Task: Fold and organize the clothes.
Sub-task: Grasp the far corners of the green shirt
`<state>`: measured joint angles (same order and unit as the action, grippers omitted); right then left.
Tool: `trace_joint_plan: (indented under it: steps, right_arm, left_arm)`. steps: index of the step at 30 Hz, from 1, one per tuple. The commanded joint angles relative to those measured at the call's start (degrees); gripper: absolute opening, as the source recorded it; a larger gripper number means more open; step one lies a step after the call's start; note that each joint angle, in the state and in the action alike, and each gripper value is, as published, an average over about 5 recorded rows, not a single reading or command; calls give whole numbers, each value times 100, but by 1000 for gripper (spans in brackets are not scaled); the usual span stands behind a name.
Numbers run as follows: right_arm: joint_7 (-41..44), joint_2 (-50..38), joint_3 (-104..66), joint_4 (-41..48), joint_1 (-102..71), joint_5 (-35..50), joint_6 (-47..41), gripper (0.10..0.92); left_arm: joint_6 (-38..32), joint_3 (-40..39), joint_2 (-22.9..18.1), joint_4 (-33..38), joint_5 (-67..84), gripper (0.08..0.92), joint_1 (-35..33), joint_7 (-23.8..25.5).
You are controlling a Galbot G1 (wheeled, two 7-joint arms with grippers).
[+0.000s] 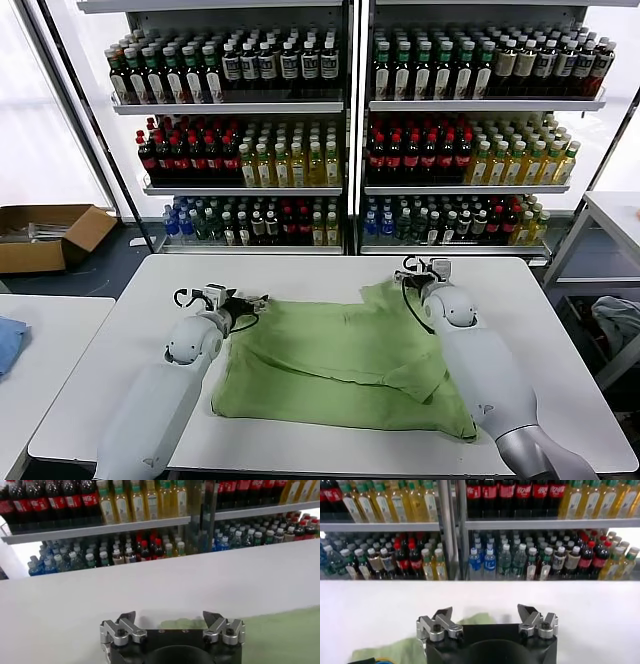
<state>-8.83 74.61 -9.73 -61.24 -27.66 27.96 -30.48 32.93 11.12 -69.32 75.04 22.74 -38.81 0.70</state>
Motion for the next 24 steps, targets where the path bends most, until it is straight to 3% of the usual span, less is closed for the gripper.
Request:
trace_joint_plan:
  steps: [1, 13, 24]
  right_arm:
    - [11, 75, 15, 137, -26, -59, 0, 823]
    - [-32, 168, -125, 136, -334, -122, 22, 806]
    - [-114, 214, -250, -277, -763, -165, 30, 528]
  left_arm:
    - [15, -13, 11, 135, 28, 823, -94, 3]
    - [14, 6, -24, 254, 17, 811, -272, 14]
    - [13, 2, -126, 354, 15, 515, -456, 22]
